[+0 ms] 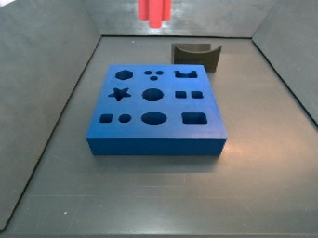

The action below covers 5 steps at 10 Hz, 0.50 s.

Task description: Insert the 3 prong object.

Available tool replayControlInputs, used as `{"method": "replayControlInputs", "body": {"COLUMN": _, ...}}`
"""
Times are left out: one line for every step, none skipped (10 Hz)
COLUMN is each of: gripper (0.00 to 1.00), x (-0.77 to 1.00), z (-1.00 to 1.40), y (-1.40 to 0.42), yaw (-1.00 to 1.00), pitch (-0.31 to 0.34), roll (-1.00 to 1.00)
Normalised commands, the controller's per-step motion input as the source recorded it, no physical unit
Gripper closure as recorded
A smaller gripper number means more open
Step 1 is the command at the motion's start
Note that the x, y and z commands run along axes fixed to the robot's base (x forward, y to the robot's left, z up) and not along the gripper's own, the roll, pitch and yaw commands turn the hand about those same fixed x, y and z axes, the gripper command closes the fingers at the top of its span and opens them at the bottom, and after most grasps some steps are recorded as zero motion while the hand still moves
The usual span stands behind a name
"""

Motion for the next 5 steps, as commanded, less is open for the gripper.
{"method": "replayControlInputs", "body": {"gripper": 1.0, "x": 0.0, "z": -0.61, "y": 0.59, "yaw": 0.0, "pitch": 0.0, "roll": 0.0}}
{"method": "replayControlInputs", "body": {"gripper": 1.0, "x": 0.02, "z": -0.22, "y": 0.2, "yaw": 0.0, "pitch": 0.003, "roll": -0.05}}
{"method": "replayControlInputs", "body": {"gripper": 1.0, "x": 0.0, "z": -0.02, "y": 0.0, "yaw": 0.01, "pitch": 0.0, "roll": 0.0}}
{"method": "replayControlInputs", "body": {"gripper": 1.0, "x": 0.0, "z": -0.2, "y": 0.07, "yaw": 0.04, "pitch": -0.009, "roll": 0.0}}
{"method": "replayControlInputs", "body": {"gripper": 1.0, "x": 0.0, "z": -0.39, "y": 0.3, "yaw": 0.05, "pitch": 0.0, "roll": 0.0}}
